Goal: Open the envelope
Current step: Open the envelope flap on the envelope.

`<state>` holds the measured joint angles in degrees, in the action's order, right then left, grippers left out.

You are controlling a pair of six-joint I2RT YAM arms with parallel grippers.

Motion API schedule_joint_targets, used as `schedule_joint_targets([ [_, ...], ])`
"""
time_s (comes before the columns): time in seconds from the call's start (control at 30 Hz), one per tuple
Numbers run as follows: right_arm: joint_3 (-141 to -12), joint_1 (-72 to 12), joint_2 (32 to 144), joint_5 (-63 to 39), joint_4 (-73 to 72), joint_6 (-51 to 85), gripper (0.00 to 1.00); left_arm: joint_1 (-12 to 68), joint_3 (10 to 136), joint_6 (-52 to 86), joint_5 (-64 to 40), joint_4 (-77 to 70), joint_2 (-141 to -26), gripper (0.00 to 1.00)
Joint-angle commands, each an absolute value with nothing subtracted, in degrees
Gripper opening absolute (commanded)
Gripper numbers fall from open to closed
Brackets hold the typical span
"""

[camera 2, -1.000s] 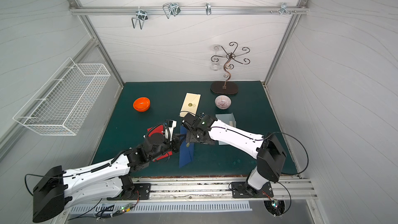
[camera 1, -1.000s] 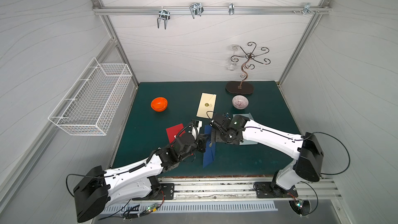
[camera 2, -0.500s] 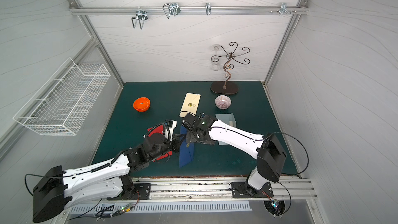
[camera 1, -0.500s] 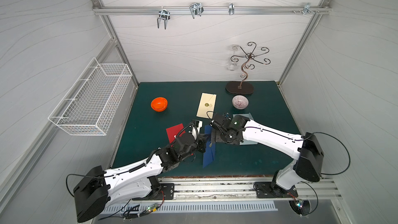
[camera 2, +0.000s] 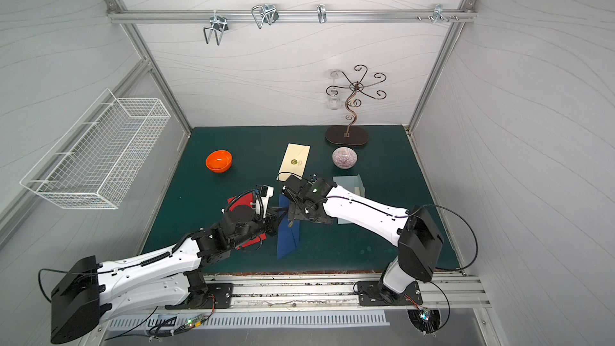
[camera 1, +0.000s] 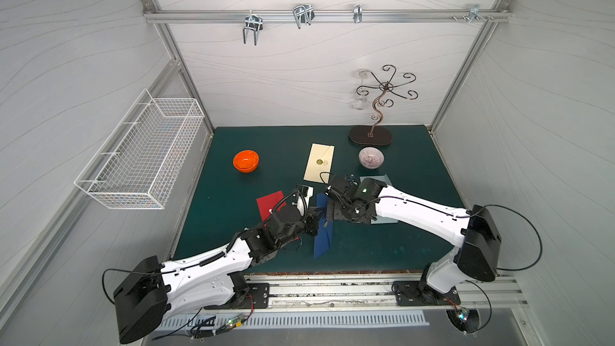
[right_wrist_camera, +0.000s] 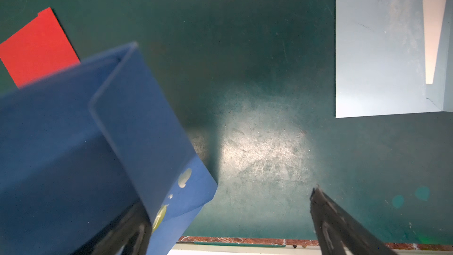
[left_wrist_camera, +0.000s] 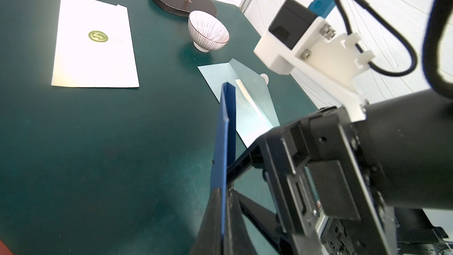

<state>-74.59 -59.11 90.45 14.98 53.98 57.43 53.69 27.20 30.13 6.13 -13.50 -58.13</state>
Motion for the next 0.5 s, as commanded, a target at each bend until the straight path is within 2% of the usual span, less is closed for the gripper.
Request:
schedule_joint_targets([
  [0.0, -73.3, -58.4, 89.4, 17.5, 57.6, 57.7, 0.99, 54.0, 29.1, 29.2, 5.9, -15.7, -57.9, 0.00],
  [0.47, -73.2, -58.4, 89.1, 17.6, 57.7, 57.8, 0.99, 54.0, 29.2, 29.0, 5.2, -15.8, -57.7, 0.00],
])
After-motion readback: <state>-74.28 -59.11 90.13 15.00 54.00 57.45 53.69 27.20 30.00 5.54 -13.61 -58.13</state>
